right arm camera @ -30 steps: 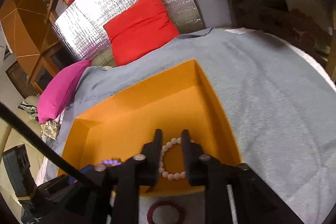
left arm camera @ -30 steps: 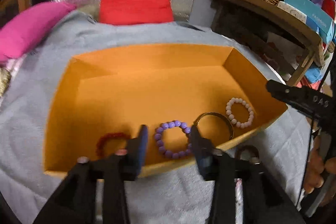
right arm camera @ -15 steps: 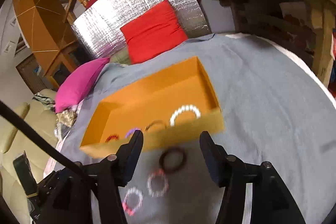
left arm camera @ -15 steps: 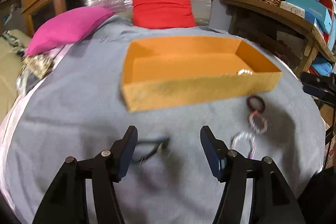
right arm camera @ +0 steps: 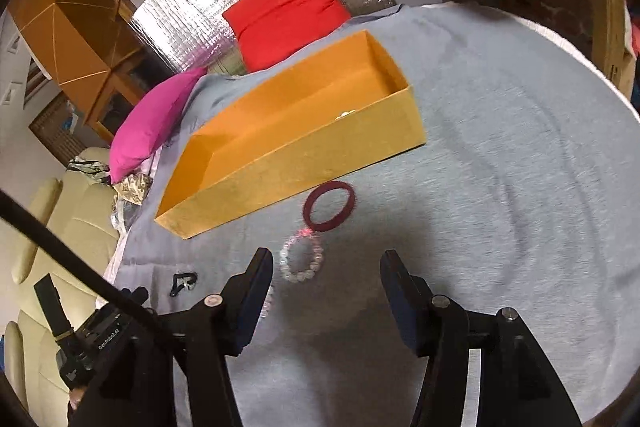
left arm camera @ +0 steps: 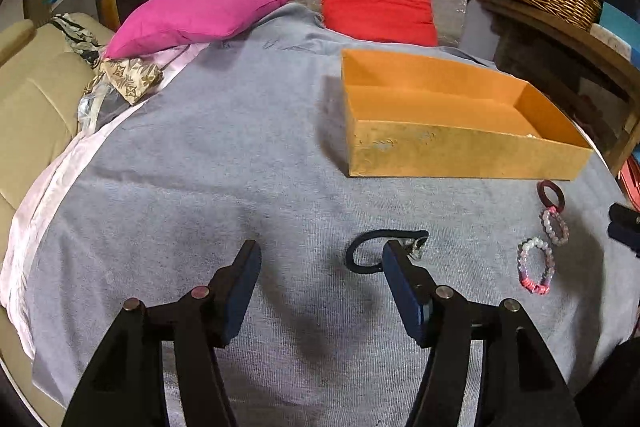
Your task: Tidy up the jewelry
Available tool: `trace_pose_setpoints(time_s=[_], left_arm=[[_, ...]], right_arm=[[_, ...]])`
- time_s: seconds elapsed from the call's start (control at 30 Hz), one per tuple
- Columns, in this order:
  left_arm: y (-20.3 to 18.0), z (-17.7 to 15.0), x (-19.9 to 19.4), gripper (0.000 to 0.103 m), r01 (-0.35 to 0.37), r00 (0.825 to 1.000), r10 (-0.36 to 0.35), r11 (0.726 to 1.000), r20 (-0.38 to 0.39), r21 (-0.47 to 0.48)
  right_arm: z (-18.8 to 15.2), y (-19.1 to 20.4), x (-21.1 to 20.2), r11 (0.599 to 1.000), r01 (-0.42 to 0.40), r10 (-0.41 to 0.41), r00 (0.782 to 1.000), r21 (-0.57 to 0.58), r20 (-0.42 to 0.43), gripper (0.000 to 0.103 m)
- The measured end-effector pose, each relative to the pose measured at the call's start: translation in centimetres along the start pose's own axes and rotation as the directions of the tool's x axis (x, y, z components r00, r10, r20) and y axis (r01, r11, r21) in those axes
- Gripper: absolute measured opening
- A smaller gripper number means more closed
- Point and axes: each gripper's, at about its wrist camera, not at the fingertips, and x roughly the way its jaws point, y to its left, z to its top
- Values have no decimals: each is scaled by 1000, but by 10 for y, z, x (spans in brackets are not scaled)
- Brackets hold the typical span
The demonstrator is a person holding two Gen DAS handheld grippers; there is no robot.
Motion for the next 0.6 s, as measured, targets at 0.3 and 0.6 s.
trace_pose_setpoints(time_s=[0.3, 0.6], left_arm=[[-6, 0, -9, 74, 11, 1000, -11, 1000, 16, 24], [-15, -3, -5, 74, -23, 1000, 23, 998, 9, 60]], right_arm=[[-13, 49, 16, 989, 30, -30, 1000, -145, 1, 60], [-12, 49, 13, 989, 31, -31, 1000, -148, 3, 60]])
